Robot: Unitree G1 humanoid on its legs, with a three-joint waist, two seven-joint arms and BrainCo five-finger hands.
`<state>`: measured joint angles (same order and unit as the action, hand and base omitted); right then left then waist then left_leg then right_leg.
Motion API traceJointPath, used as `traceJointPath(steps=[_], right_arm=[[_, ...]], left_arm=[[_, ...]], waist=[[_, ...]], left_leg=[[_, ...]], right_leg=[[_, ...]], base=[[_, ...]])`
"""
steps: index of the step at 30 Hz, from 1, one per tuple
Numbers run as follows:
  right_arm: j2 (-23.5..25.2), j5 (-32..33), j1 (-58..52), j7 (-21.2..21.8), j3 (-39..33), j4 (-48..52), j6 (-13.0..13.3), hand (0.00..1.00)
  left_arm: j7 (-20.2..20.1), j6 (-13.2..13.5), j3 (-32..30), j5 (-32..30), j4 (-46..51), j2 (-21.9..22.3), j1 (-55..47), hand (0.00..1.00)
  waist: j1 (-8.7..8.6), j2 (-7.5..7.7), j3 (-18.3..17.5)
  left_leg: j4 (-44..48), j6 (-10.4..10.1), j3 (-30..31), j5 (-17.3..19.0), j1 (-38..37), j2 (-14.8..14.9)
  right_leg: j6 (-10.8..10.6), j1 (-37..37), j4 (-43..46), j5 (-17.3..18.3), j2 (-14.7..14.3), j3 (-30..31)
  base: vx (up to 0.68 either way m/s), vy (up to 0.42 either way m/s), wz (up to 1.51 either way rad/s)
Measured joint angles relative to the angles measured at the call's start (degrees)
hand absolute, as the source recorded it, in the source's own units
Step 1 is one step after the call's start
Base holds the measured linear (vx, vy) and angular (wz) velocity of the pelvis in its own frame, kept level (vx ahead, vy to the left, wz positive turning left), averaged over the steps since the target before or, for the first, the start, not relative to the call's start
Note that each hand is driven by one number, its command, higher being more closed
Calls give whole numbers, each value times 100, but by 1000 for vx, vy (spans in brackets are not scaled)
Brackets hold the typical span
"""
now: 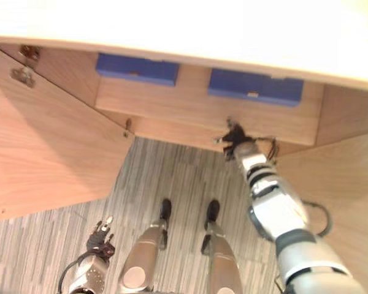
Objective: Walk over to the cabinet, pick up the folder, carry it to the office cabinet, place the folder inside the office cabinet, then close the office cabinet door
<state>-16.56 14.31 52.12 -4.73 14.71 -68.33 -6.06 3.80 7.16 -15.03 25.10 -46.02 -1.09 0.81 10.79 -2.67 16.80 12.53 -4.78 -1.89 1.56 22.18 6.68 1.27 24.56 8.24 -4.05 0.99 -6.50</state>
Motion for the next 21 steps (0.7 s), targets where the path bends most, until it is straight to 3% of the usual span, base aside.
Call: traceJointPath(steps=[2, 5, 9, 15, 17, 18, 19, 20, 21], right_arm=[[655, -609, -740, -51, -1439, 78, 2, 0], [1197, -1092, -1714, -300, -2410, 510, 85, 0], [1787, -1169, -3208, -676, -2920, 718, 293, 0], [1975, -491, -4636, -673, -3094, 744, 481, 0], [2011, -352, -4903, -672, -3183, 748, 546, 0], [2038, -179, -4982, -671, -3383, 790, 632, 0], [2042, -172, -4987, -672, -3403, 789, 634, 0], [2077, -125, -4987, -666, -3514, 808, 675, 0], [2081, -35, -5004, -665, -3594, 802, 707, 0]], left_arm=[[0, -13, 206, -844, -303, 119, 53, 0], [2, -70, 486, -1717, -543, 227, 245, 0], [152, -102, 596, -2299, -924, 231, 310, 0], [217, -107, 975, -2895, -1265, 294, 219, 0], [217, -103, 1076, -2944, -1294, 314, 133, 0], [212, -89, 1067, -2959, -1288, 343, 90, 0], [211, -81, 1041, -2959, -1291, 340, 64, 0], [217, -79, 950, -2958, -1293, 304, 9, 0], [227, -77, 898, -2954, -1291, 301, -24, 0]], waist=[[-62, 60, -213], [-157, 139, -412], [-365, 276, -668], [-562, 366, -938], [-658, 389, -951], [-697, 363, -981], [-721, 329, -994], [-803, 325, -1023], [-831, 334, -1051]], left_leg=[[-173, 0, -50, 0, -432, -20], [-275, 1, -103, 0, -752, -58], [-487, 33, -304, 8, -1379, -117], [-620, 157, -829, 75, -2053, -191], [-611, 188, -1055, 94, -2252, -199], [-621, 202, -1284, 99, -2353, -100], [-619, 201, -1380, 109, -2380, -20], [-599, 188, -1489, 106, -2456, 124], [-588, 157, -1508, 100, -2506, 202]], right_leg=[[-52, -427, -202, -37, -3, 16], [-113, -744, -338, -80, 21, 48], [-184, -1269, -532, -142, 44, 246], [-366, -1588, -425, -64, 103, 653], [-404, -1562, -176, 182, 298, 280], [-576, -1555, 28, 358, 503, -252], [-441, -1472, 334, 433, 553, -460], [-142, -1333, 1392, 768, 762, -776], [-155, -1356, 1921, 941, 914, -899]], base=[[115, 59, -9], [42, 56, -10], [8, 60, -25], [-46, 74, -45], [-95, 99, -63], [-96, 57, -73], [-99, 28, -77], [-79, -37, -43], [-57, -53, -46]])
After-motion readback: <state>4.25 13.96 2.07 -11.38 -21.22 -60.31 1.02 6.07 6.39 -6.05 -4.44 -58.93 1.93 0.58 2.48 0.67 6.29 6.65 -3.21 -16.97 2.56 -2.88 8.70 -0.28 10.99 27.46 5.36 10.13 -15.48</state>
